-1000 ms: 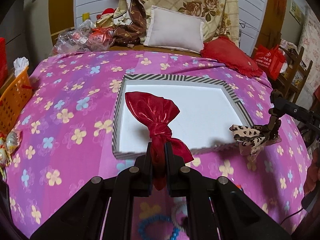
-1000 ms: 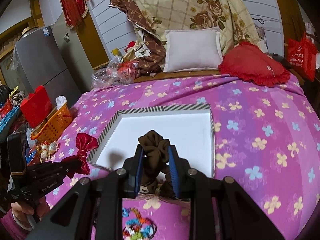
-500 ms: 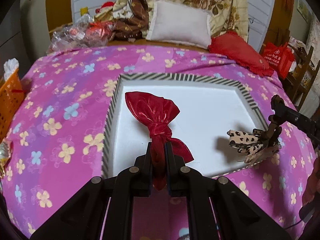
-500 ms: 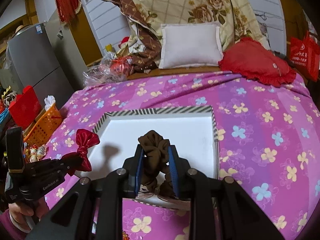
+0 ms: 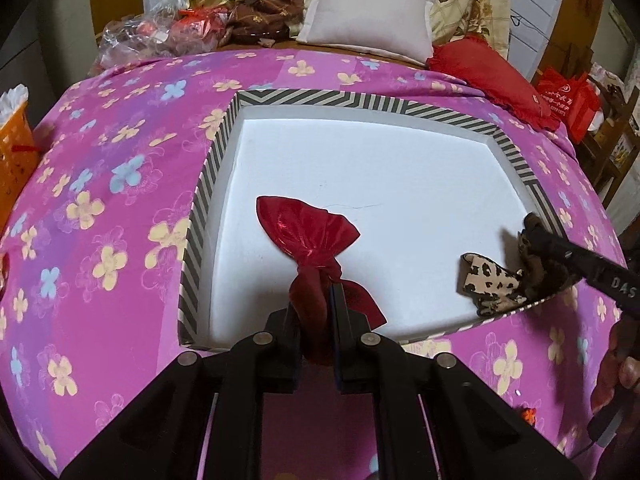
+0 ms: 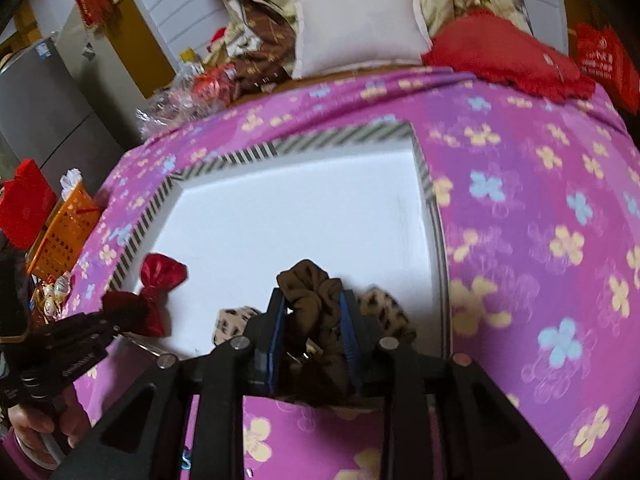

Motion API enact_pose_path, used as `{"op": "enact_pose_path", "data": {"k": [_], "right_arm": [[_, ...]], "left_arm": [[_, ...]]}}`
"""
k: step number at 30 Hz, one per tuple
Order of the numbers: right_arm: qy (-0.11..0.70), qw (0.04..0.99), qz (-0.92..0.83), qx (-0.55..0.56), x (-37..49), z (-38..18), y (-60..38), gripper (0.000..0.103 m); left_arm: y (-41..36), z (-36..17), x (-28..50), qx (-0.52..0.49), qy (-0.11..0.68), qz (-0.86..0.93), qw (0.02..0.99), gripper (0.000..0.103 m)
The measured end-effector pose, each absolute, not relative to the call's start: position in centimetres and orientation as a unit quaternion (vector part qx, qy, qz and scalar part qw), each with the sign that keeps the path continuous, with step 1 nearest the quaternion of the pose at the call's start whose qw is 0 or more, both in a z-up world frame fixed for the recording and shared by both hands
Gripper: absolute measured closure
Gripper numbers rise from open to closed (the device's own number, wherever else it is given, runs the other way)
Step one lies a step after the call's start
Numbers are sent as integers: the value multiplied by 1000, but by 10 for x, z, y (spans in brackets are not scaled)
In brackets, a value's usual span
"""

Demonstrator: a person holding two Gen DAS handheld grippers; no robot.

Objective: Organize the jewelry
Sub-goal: 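Carry the red bow and brown scrunchie into the tray and release both, then move both tools back toward the remaining bracelets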

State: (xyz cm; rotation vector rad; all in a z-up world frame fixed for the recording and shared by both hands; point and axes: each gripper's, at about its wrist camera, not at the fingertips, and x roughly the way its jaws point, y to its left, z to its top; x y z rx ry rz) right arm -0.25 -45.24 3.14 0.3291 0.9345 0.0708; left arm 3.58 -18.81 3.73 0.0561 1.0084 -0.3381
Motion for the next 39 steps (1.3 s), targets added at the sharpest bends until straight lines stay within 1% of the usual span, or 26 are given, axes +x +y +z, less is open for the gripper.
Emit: {"op": "enact_pose_path", "data": {"k": [1,3,5,7,9,11,12,14,16,23,25,30,39], "right_arm": [[452,876,31,165,-4,29,-454,63],[453,873,27,176,-7,27,-457,56],[447,877,29,175,-13,30,-456,55],[441,882,26,164,-19,36,-454,50],[433,888,26,155,-25,45,-450,48],[421,895,26,145,-35,56,-445,46],[417,898,27,142,-39,61,-442,44],[403,905,29,133,-51,73,-436,39],[393,911,31,123,-64,82,-428,34],[377,920,34,100,-112,100,-402,30],[376,922,29,89,-124,101,-395,26],[383,921,15,74,-143,99,-385,25],[397,915,10,70,-170,88,-377,25]], "left_arm": [[-187,38,35,25,482,-162,861,103],[-186,40,33,23,483,-164,860,103],[-184,42,30,22,480,-165,861,100],[-183,44,28,20,478,-162,863,92],[-179,48,26,5,477,-161,864,83],[-172,56,21,-18,468,-163,868,79],[-170,60,18,-23,464,-162,871,75],[-166,69,11,-26,454,-158,876,69],[-162,78,2,-23,441,-153,884,68],[-147,93,-37,-12,417,-133,899,68],[-145,94,-51,-3,412,-125,903,68],[-142,94,-78,18,405,-114,907,68],[-140,89,-114,26,405,-107,908,68]]}}
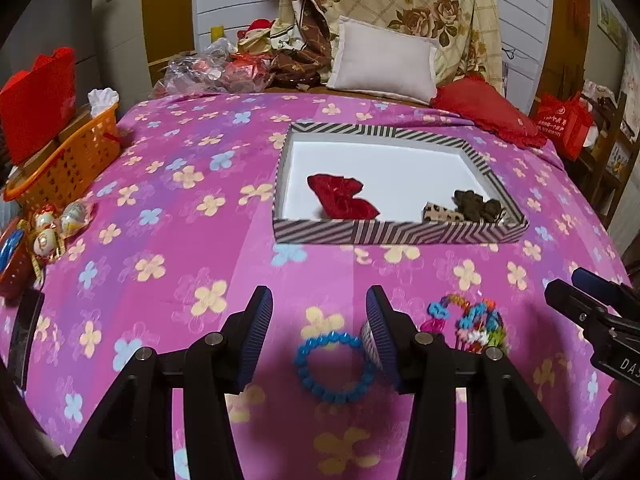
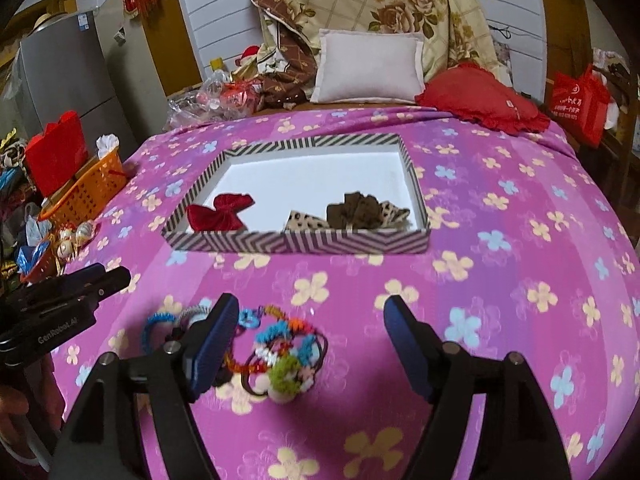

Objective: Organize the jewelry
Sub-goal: 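Move both tools back toward the remaining bracelets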

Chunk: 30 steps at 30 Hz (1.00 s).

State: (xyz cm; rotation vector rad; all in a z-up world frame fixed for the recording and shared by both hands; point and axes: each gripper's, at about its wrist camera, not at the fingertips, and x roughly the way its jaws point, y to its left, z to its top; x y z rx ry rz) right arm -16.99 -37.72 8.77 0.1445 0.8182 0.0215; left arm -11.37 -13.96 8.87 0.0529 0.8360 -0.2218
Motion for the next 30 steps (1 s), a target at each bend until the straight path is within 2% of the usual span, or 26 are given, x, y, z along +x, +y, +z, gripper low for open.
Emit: {"op": "enact_pose_path", "data": {"k": [30], "right_arm": [[414,907,-4,80,-206,75,-368,20]], "left_arm": [[-131,92,-172,48,380,-83,920,68]]}}
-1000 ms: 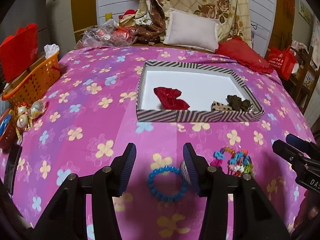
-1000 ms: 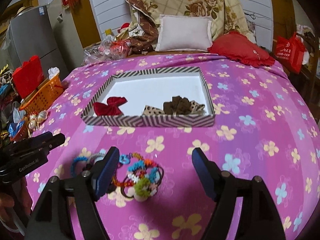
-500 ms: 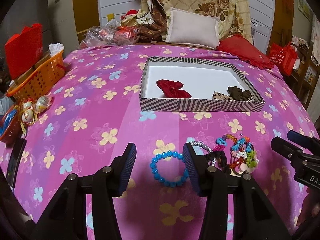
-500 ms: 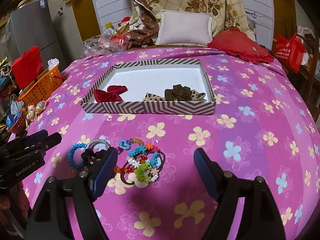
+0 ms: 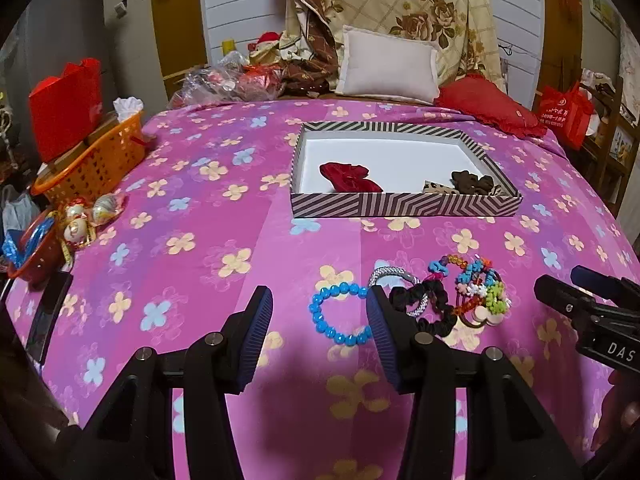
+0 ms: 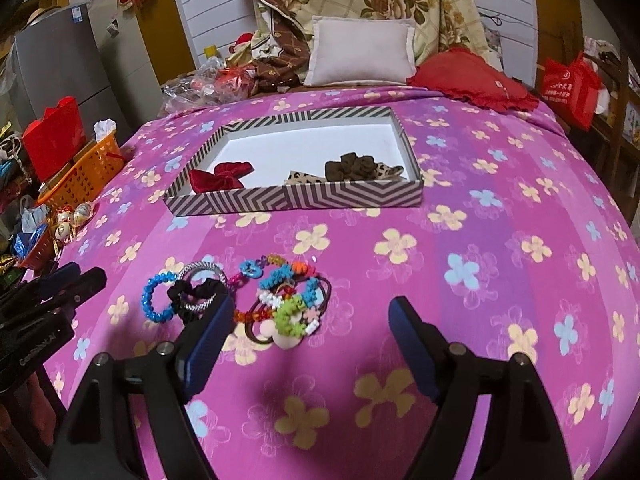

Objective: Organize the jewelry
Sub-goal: 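Move both tools back toward the remaining bracelets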

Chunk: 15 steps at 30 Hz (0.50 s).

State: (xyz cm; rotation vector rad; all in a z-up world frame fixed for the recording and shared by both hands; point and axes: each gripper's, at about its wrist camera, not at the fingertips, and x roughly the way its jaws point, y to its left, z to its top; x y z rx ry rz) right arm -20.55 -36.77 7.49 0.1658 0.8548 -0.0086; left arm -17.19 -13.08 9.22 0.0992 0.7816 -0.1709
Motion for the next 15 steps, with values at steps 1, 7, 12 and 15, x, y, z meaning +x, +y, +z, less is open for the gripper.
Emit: {"op": "enact_pose_path", "data": {"k": [1,7,12,15], "right_arm": [[413,907,-5,82,-210,76,-367,20],[409,909,-8,78,-227,81,-365,18],[403,912,-12,77,-227,87,-367,16],[403,912,-12,75,-225,87,-367,16]], "left_arm": [[-130,94,-176,48,378,-82,921,68],[-126,101,-194,54,365,-84,926,68],[-125,105,-194,52,358,-85,928,68],[-124,103,-192,49,357,-83,929,68]]}}
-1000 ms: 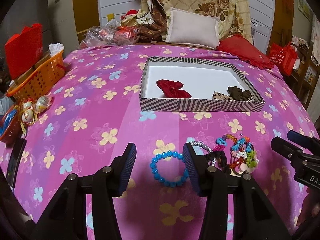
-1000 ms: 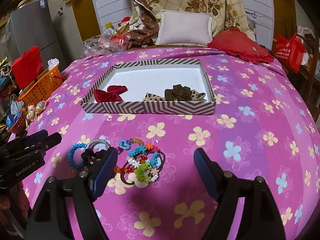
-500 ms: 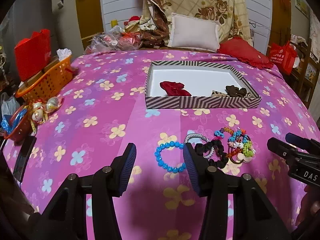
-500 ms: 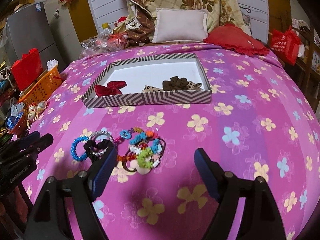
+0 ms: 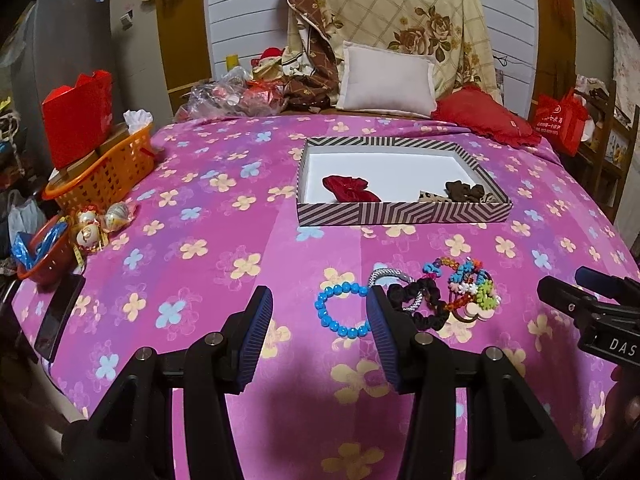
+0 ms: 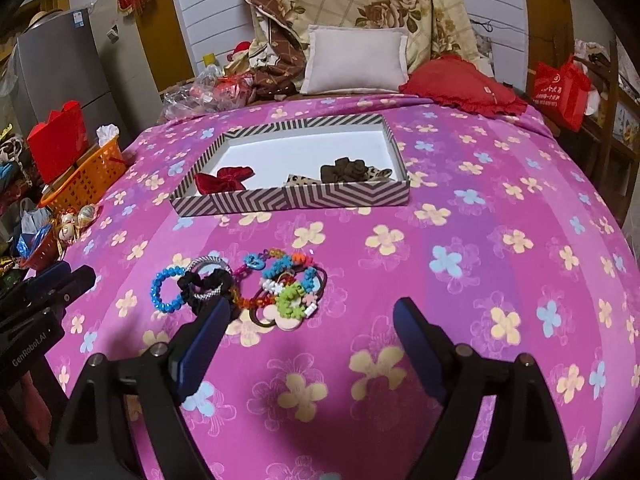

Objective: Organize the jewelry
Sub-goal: 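Move both tools back toward the remaining bracelets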

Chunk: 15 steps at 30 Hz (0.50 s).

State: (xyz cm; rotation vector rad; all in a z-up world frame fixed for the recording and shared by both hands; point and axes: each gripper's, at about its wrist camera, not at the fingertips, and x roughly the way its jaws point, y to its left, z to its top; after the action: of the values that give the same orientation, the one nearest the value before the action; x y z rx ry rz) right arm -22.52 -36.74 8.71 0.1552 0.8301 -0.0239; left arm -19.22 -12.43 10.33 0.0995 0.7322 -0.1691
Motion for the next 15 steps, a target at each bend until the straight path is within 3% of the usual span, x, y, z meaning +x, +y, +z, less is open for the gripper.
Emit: {"op": "enact_pose_path", "data": {"k": [15], "right_arm": [[414,909,-7,59,-217,74,-363,16]], "left_arm": [[-123,91,-185,44,363,-83,927,68]]}}
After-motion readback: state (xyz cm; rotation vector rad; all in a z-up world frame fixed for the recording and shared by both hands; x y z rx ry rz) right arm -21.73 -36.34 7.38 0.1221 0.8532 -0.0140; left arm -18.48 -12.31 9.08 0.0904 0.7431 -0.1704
